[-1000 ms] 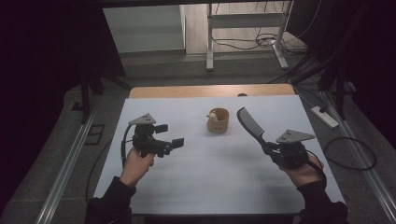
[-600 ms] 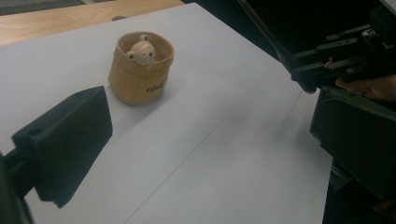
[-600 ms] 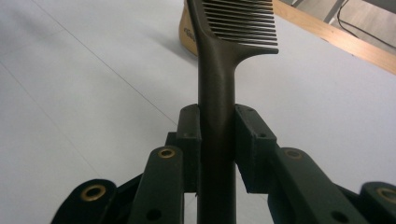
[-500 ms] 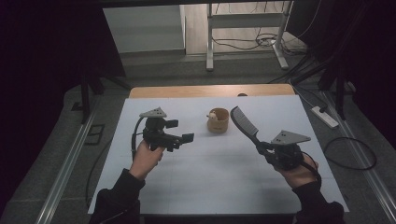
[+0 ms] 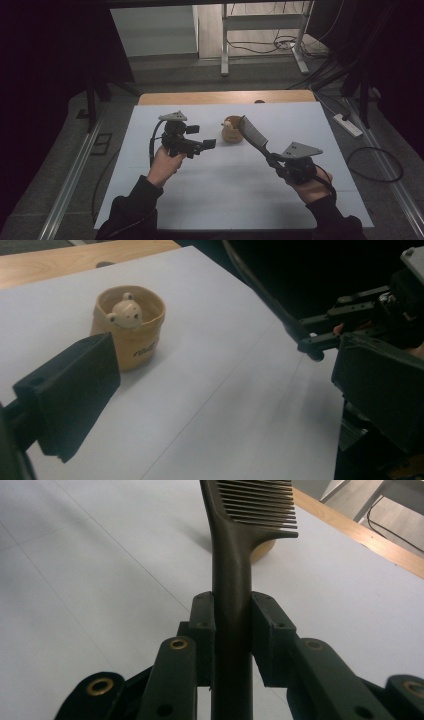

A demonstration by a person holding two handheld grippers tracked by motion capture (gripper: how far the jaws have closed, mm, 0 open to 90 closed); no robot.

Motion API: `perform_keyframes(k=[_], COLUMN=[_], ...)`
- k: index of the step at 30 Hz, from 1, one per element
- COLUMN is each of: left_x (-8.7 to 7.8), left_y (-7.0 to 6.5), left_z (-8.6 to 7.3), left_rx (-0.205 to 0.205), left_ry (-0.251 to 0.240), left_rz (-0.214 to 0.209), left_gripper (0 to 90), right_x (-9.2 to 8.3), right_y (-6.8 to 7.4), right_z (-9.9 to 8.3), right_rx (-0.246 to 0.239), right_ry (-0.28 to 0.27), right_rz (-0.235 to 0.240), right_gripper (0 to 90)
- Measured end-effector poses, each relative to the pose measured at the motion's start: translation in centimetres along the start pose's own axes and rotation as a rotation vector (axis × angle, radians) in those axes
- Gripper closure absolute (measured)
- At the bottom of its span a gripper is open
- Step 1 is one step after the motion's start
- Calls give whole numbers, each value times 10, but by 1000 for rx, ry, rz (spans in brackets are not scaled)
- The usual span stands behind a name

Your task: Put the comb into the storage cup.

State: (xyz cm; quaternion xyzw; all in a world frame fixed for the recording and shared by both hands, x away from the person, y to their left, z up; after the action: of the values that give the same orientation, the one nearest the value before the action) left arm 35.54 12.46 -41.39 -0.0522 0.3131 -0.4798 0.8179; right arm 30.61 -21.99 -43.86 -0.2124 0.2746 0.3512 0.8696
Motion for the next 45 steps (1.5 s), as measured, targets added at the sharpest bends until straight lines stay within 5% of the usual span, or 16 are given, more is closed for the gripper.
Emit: perform_keyframes(k=[45], left_x=[33], left_y=[-9], left_z=[-1], left_rx=[-34], left_ry=[57], left_rz=[-158], left_gripper=[0], right_x=[13], right_y=[45], right_z=[16], right_rx=[-125], right_ry=[-51], right_rz=[35], right_gripper=[726])
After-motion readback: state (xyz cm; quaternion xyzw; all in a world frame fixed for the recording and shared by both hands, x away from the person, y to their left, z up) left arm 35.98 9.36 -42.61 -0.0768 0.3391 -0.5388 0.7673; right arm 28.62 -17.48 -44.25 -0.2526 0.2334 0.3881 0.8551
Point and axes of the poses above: each handheld gripper's, and its own axes: x roughly forward along the jaws, z roughly out of its top, y roughly to its left, the point moved 1 cm from there along x, roughly forward along the jaws, and after that the axes turned 2 degrees about y, right-handed, at the moved point
